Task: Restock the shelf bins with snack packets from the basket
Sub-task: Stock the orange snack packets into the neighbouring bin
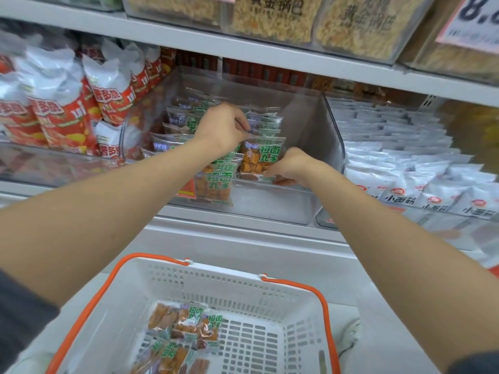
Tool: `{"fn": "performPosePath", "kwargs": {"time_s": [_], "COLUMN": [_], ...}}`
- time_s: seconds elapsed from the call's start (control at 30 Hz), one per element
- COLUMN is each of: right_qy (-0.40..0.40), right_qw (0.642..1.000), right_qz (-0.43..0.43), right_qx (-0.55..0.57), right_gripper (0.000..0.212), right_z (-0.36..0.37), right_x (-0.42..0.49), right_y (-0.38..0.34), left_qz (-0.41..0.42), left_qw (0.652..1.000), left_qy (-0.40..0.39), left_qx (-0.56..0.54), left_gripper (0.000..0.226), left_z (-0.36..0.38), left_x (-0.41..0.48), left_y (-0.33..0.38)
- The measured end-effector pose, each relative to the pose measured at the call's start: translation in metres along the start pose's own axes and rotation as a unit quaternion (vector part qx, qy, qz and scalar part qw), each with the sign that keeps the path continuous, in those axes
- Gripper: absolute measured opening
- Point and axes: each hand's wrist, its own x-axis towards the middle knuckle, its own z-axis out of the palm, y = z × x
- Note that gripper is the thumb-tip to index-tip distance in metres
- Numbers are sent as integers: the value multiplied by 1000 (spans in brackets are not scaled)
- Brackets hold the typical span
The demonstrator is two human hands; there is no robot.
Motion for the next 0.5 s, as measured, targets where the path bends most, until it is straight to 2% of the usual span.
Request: {"fn": "performPosePath", "kwargs": {"time_s": [0.1, 0.2, 0.27, 0.3, 0.33, 0.4, 0.5], "right_qy": [28, 85, 134, 163, 187, 224, 266], "right_qw": [994, 977, 964, 958, 951, 941, 907], "right_qz": [-29, -76, -120, -145, -175, -226, -318], "right_qx": [-106, -180, -194, -187, -171, -115, -70], "right_gripper": [21, 31, 25, 11, 10, 35, 27], "right_z": [-6, -10, -9, -8, -7, -1, 14], "right_x": [-14, -31, -45, -50, -58, -73, -100], "right_y": [-4, -4, -3, -2, 0, 6, 13], "left_qz": [9, 15, 25, 29, 31, 33, 43], "left_qw": [1000, 999, 999, 999, 998, 998, 996], "left_qy": [19, 32, 40, 44, 48, 58, 71], "left_qx": [-6, -3, -5, -7, -10, -16, -10], "left_gripper": [9, 11, 12, 10, 7, 5, 12], "left_z": [-5, -12, -16, -18, -21, -26, -33], "left_x": [-4, -14, -24, -31, -39, -59, -94], "left_y": [2, 7, 11, 13, 16, 21, 23]}}
